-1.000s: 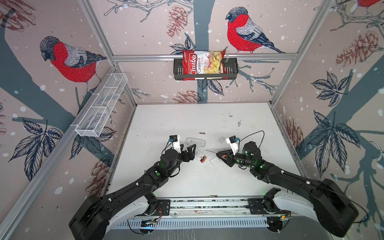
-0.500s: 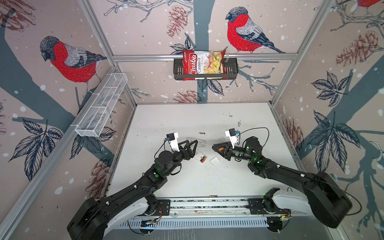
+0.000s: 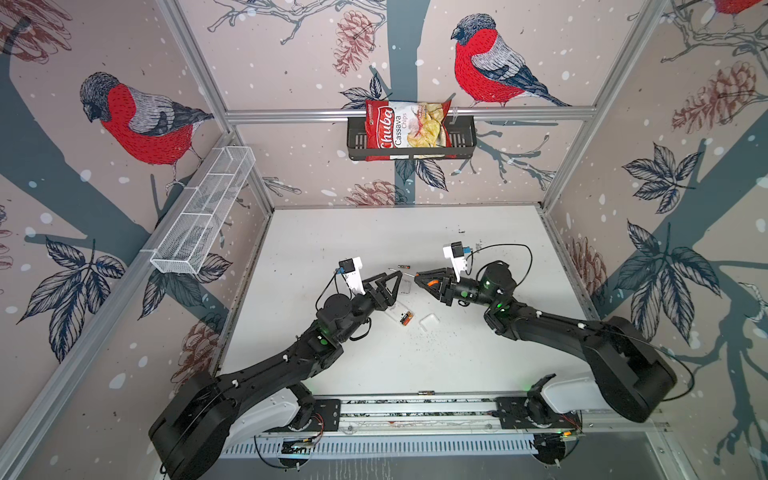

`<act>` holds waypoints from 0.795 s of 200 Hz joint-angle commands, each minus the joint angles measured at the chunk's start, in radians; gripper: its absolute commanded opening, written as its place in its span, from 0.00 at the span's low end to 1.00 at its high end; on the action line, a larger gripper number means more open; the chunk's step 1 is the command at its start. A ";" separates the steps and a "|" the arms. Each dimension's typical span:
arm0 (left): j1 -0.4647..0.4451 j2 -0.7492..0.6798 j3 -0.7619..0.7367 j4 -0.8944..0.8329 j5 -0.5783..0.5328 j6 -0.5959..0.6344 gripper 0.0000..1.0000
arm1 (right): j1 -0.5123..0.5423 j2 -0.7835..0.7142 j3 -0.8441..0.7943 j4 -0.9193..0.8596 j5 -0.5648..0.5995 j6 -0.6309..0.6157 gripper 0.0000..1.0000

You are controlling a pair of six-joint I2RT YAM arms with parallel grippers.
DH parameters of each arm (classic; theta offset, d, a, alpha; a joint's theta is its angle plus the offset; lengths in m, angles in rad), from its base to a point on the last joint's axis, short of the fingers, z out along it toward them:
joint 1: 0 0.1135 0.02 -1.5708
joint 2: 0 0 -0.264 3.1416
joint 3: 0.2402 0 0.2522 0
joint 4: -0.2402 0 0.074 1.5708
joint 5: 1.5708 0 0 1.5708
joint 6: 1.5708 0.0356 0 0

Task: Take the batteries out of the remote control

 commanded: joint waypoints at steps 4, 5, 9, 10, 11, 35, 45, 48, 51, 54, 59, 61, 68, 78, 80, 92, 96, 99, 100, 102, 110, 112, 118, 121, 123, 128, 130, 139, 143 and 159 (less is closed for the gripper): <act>0.004 0.037 0.007 0.142 0.031 -0.030 0.70 | 0.002 0.030 0.021 0.112 -0.035 0.027 0.00; 0.004 0.039 0.007 0.145 0.032 -0.031 0.70 | 0.002 0.032 0.021 0.114 -0.035 0.027 0.00; 0.005 0.046 0.007 0.159 0.035 -0.034 0.69 | 0.003 0.038 0.023 0.121 -0.037 0.028 0.00; 0.005 0.048 0.007 0.161 0.036 -0.035 0.69 | 0.003 0.039 0.024 0.123 -0.037 0.029 0.00; 0.006 0.050 0.007 0.164 0.036 -0.036 0.69 | 0.003 0.041 0.024 0.123 -0.038 0.029 0.00; 0.008 0.081 0.002 0.248 0.052 -0.058 0.64 | 0.005 0.074 0.029 0.153 -0.048 0.037 0.00; 0.007 0.093 0.003 0.276 0.061 -0.070 0.60 | 0.005 0.082 0.027 0.171 -0.051 0.042 0.00; 0.009 0.098 0.003 0.283 0.064 -0.073 0.59 | 0.005 0.086 0.027 0.175 -0.052 0.043 0.00; 0.008 0.101 0.005 0.289 0.068 -0.077 0.58 | 0.005 0.086 0.024 0.181 -0.052 0.044 0.00; 0.008 0.107 0.007 0.294 0.074 -0.080 0.57 | 0.005 0.086 0.022 0.186 -0.050 0.044 0.00; 0.009 0.115 0.011 0.301 0.079 -0.086 0.55 | 0.005 0.087 0.019 0.195 -0.049 0.044 0.00; 0.009 0.120 0.013 0.305 0.081 -0.088 0.55 | 0.005 0.087 0.018 0.197 -0.048 0.044 0.00; 0.008 0.134 0.015 0.319 0.091 -0.097 0.53 | 0.005 0.087 0.014 0.208 -0.047 0.044 0.00; 0.008 0.156 0.017 0.345 0.103 -0.111 0.52 | 0.005 0.090 0.012 0.218 -0.045 0.044 0.00; 0.008 0.162 0.017 0.350 0.103 -0.113 0.51 | 0.006 0.092 0.012 0.220 -0.046 0.044 0.00; 0.008 0.197 0.009 0.415 0.118 -0.121 0.49 | 0.008 0.097 0.011 0.233 -0.046 0.044 0.00; 0.009 0.209 0.006 0.438 0.122 -0.127 0.48 | 0.007 0.099 0.009 0.241 -0.044 0.046 0.00; 0.008 0.218 0.004 0.452 0.123 -0.133 0.47 | 0.009 0.101 0.009 0.245 -0.044 0.047 0.00; 0.008 0.221 0.003 0.456 0.124 -0.135 0.47 | 0.009 0.103 0.009 0.246 -0.044 0.047 0.00; 0.007 0.226 0.003 0.463 0.125 -0.138 0.47 | 0.010 0.103 0.009 0.248 -0.044 0.049 0.00; 0.008 0.246 0.005 0.487 0.130 -0.142 0.45 | 0.011 0.111 0.010 0.258 -0.045 0.053 0.00; 0.009 0.251 0.005 0.496 0.132 -0.142 0.44 | 0.012 0.113 0.011 0.259 -0.045 0.054 0.00; 0.008 0.266 0.006 0.517 0.139 -0.143 0.41 | 0.013 0.118 0.012 0.263 -0.046 0.054 0.00; 0.009 0.273 0.007 0.527 0.141 -0.145 0.39 | 0.014 0.121 0.013 0.266 -0.047 0.054 0.00; 0.009 0.277 0.007 0.532 0.142 -0.147 0.38 | 0.014 0.124 0.013 0.267 -0.046 0.054 0.00; 0.010 0.286 0.007 0.543 0.144 -0.151 0.34 | 0.014 0.130 0.014 0.274 -0.045 0.056 0.00; 0.010 0.291 0.008 0.547 0.144 -0.152 0.33 | 0.014 0.131 0.014 0.276 -0.045 0.057 0.00; 0.010 0.303 0.013 0.559 0.149 -0.153 0.24 | 0.015 0.139 0.014 0.287 -0.043 0.063 0.00; 0.009 0.307 0.015 0.562 0.152 -0.153 0.21 | 0.014 0.143 0.014 0.292 -0.042 0.065 0.00; 0.010 0.311 0.017 0.568 0.154 -0.150 0.09 | 0.013 0.156 0.018 0.301 -0.038 0.070 0.00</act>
